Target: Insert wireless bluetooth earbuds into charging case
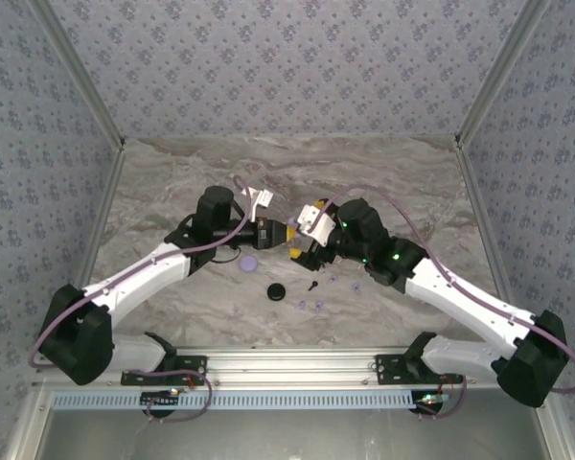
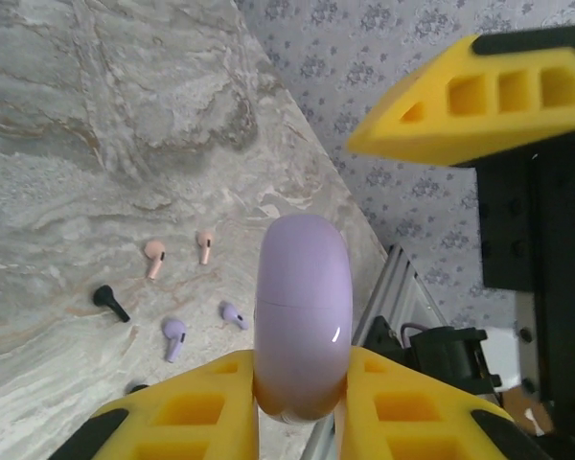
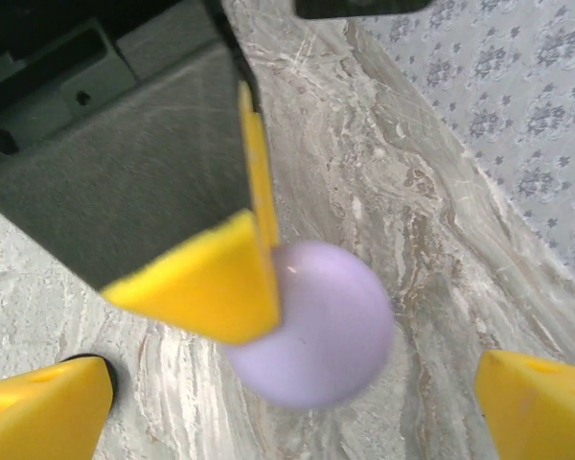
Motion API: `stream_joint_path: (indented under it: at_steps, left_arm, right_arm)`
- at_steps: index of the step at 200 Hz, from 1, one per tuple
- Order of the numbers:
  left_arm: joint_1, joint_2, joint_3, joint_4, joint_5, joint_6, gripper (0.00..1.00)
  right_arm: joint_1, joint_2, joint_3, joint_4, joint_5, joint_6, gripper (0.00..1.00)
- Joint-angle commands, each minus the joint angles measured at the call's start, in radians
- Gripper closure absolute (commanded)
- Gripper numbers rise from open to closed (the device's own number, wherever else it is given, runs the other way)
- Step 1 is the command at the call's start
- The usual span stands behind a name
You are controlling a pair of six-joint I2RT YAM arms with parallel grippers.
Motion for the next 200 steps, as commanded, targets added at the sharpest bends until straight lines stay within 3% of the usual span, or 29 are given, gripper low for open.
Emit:
stream_joint_path:
  at_steps: [1, 25, 45, 67, 121, 200]
  left_arm:
    - [-0.004, -0.070, -0.063, 0.206, -0.082, 0.032, 0.79]
    - [-0.006, -0.125, -0.152, 0.382, -0.133, 0.093, 0.80]
    - [-0.005, -0.160, -0.214, 0.535, -0.134, 0.175, 0.80]
    - [-0.005, -0.184, -0.222, 0.574, -0.095, 0.258, 0.81]
    - [-0.007, -0.214, -0.199, 0.553, -0.024, 0.326, 0.86]
    - [-0.018, -0.228, -0.177, 0.500, -0.014, 0.360, 0.89]
  right_arm:
    - [-0.037, -0.103, -0.031, 0.009, -0.053, 0.115, 0.00]
    - [-0.103, -0.212, -0.132, 0.141, -0.103, 0.240, 0.00]
    - [-0.161, -0.272, -0.248, 0.355, -0.144, 0.386, 0.00]
    - [-0.190, -0.270, -0.313, 0.519, -0.174, 0.475, 0.00]
    - [-0.198, -0.143, -0.219, 0.583, -0.342, 0.494, 0.00]
    - [-0.197, -0.014, -0.115, 0.609, -0.407, 0.485, 0.03]
